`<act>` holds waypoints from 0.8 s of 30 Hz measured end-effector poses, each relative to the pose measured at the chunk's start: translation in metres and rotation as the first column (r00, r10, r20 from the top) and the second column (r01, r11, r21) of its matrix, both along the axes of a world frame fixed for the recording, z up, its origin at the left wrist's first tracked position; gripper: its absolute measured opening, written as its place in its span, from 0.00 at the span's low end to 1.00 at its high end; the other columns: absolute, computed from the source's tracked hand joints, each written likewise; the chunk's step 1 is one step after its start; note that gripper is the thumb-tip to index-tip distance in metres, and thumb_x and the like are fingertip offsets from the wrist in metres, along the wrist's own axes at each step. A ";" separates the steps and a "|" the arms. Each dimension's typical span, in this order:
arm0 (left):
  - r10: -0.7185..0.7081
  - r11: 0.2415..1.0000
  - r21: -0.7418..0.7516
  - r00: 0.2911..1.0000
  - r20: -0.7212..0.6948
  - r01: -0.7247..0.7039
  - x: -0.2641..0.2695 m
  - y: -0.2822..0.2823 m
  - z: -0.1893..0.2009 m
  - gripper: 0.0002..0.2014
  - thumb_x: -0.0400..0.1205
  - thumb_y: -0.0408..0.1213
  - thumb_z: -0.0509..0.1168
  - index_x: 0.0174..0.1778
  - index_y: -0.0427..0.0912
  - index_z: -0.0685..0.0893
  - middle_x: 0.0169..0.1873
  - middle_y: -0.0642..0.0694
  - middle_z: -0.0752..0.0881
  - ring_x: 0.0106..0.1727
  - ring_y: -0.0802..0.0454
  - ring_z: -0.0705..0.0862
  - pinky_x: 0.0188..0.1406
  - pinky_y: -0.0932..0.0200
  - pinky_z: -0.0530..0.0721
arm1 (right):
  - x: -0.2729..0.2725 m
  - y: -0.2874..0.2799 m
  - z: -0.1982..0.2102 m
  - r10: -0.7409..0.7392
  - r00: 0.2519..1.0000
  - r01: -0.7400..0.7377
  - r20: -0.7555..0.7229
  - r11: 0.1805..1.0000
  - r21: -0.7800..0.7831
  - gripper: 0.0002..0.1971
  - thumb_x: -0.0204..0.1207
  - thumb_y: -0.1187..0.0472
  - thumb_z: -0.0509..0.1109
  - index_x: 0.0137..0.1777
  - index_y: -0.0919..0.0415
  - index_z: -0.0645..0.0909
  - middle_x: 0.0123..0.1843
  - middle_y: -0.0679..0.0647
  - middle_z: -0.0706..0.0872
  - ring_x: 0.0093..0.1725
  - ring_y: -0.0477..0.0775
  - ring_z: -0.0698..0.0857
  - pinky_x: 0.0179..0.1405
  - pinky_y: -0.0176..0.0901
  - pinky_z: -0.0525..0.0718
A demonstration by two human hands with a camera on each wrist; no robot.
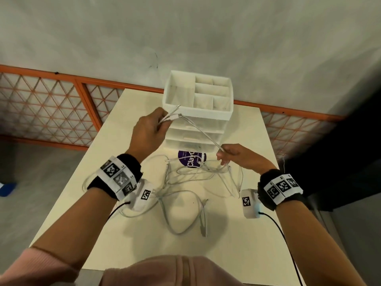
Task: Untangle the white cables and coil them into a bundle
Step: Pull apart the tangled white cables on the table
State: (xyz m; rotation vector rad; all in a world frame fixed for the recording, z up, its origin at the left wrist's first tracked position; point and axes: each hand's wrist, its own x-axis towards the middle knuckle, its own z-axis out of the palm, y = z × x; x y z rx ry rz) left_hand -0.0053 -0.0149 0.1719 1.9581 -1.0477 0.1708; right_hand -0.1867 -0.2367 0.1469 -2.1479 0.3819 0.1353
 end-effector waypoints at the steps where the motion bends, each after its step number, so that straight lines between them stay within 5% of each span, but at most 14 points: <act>1: 0.056 0.998 0.012 0.998 -0.018 -0.056 0.001 0.002 -0.008 0.13 0.82 0.45 0.62 0.41 0.37 0.77 0.25 0.45 0.78 0.29 0.36 0.79 0.27 0.49 0.74 | 0.000 -0.001 0.006 -0.003 1.000 0.003 0.025 1.000 -0.017 0.08 0.82 0.58 0.64 0.43 0.56 0.82 0.34 0.45 0.87 0.38 0.45 0.85 0.52 0.46 0.80; 3: 0.192 0.975 0.134 0.978 -0.081 -0.180 0.004 0.003 -0.019 0.13 0.82 0.44 0.65 0.44 0.36 0.80 0.30 0.41 0.82 0.38 0.33 0.82 0.31 0.51 0.73 | 0.002 -0.002 0.022 -0.010 0.995 0.014 0.094 0.999 -0.045 0.10 0.83 0.59 0.61 0.46 0.60 0.83 0.34 0.51 0.85 0.37 0.43 0.84 0.49 0.38 0.80; 5: 0.252 0.946 0.252 0.952 -0.175 -0.204 0.005 0.004 -0.023 0.17 0.77 0.43 0.71 0.58 0.39 0.81 0.34 0.41 0.84 0.44 0.37 0.84 0.39 0.52 0.76 | 0.005 -0.004 0.040 -0.018 0.988 0.031 0.154 0.997 -0.077 0.12 0.84 0.59 0.61 0.48 0.64 0.84 0.32 0.51 0.81 0.31 0.39 0.81 0.39 0.27 0.79; 7: 0.129 0.982 0.162 0.966 -0.223 -0.094 0.001 0.004 -0.017 0.29 0.74 0.46 0.74 0.70 0.45 0.74 0.25 0.47 0.77 0.30 0.47 0.78 0.35 0.55 0.75 | 0.011 -0.002 0.054 -0.006 0.988 0.028 0.153 0.989 -0.143 0.13 0.83 0.57 0.62 0.48 0.63 0.86 0.30 0.48 0.79 0.27 0.37 0.78 0.35 0.26 0.77; 10: -0.185 0.981 0.020 0.966 -0.181 0.192 -0.019 -0.007 0.004 0.30 0.78 0.47 0.69 0.76 0.56 0.67 0.19 0.52 0.69 0.22 0.54 0.66 0.26 0.66 0.66 | 0.022 0.013 0.065 0.054 0.994 -0.035 0.099 0.983 -0.181 0.13 0.82 0.56 0.64 0.49 0.62 0.87 0.28 0.41 0.81 0.28 0.36 0.78 0.35 0.27 0.77; 12: -0.366 0.922 0.042 0.901 -0.232 0.385 -0.029 -0.020 0.013 0.24 0.81 0.44 0.66 0.74 0.54 0.71 0.25 0.60 0.80 0.26 0.61 0.75 0.32 0.71 0.71 | 0.029 0.025 0.072 0.106 0.988 -0.089 0.109 0.986 -0.144 0.12 0.82 0.57 0.64 0.49 0.63 0.86 0.26 0.37 0.82 0.29 0.36 0.79 0.34 0.26 0.77; 14: -0.434 0.882 0.078 0.864 -0.254 0.466 -0.028 -0.030 0.011 0.12 0.83 0.42 0.63 0.62 0.50 0.81 0.39 0.62 0.85 0.39 0.63 0.83 0.44 0.64 0.78 | 0.032 0.030 0.078 0.115 0.980 -0.098 0.163 0.989 -0.108 0.11 0.82 0.57 0.64 0.48 0.62 0.86 0.28 0.37 0.83 0.30 0.36 0.79 0.35 0.28 0.76; 15: -0.426 0.883 0.096 0.870 -0.248 0.460 -0.027 -0.033 0.008 0.06 0.84 0.42 0.62 0.54 0.49 0.82 0.38 0.58 0.85 0.39 0.58 0.82 0.44 0.58 0.77 | 0.032 0.030 0.079 0.105 0.977 -0.086 0.188 0.991 -0.106 0.12 0.82 0.56 0.64 0.48 0.61 0.87 0.31 0.38 0.83 0.31 0.35 0.78 0.37 0.28 0.76; 17: -0.373 0.906 0.129 0.904 -0.208 0.403 -0.020 -0.033 0.004 0.06 0.85 0.42 0.61 0.45 0.47 0.81 0.31 0.55 0.81 0.32 0.60 0.78 0.38 0.55 0.75 | 0.030 0.025 0.076 0.041 0.969 -0.018 0.243 0.995 -0.095 0.10 0.82 0.54 0.64 0.50 0.53 0.87 0.42 0.42 0.80 0.35 0.35 0.78 0.38 0.29 0.76; 20: -0.283 0.953 0.077 0.952 -0.118 0.293 -0.012 -0.031 0.007 0.09 0.86 0.39 0.59 0.46 0.38 0.80 0.28 0.55 0.79 0.28 0.63 0.77 0.31 0.62 0.72 | 0.025 0.014 0.061 -0.115 0.917 0.146 0.382 0.988 -0.054 0.06 0.78 0.56 0.69 0.52 0.52 0.85 0.51 0.50 0.76 0.36 0.42 0.77 0.36 0.35 0.82; 22: -0.193 0.981 0.024 0.981 -0.032 0.194 -0.003 -0.029 0.012 0.10 0.86 0.39 0.58 0.45 0.37 0.80 0.29 0.51 0.78 0.28 0.54 0.76 0.32 0.55 0.73 | 0.020 0.004 0.050 -0.225 0.849 0.248 0.479 0.969 0.015 0.07 0.74 0.60 0.73 0.50 0.59 0.87 0.49 0.52 0.78 0.32 0.42 0.75 0.31 0.35 0.79; 24: -0.104 0.994 -0.014 0.994 0.037 0.105 0.007 -0.027 0.018 0.12 0.85 0.41 0.57 0.45 0.37 0.80 0.28 0.51 0.77 0.27 0.48 0.73 0.31 0.53 0.75 | 0.013 -0.004 0.041 -0.270 0.828 0.257 0.492 0.962 0.095 0.05 0.70 0.64 0.76 0.45 0.56 0.89 0.44 0.55 0.83 0.33 0.41 0.77 0.30 0.33 0.76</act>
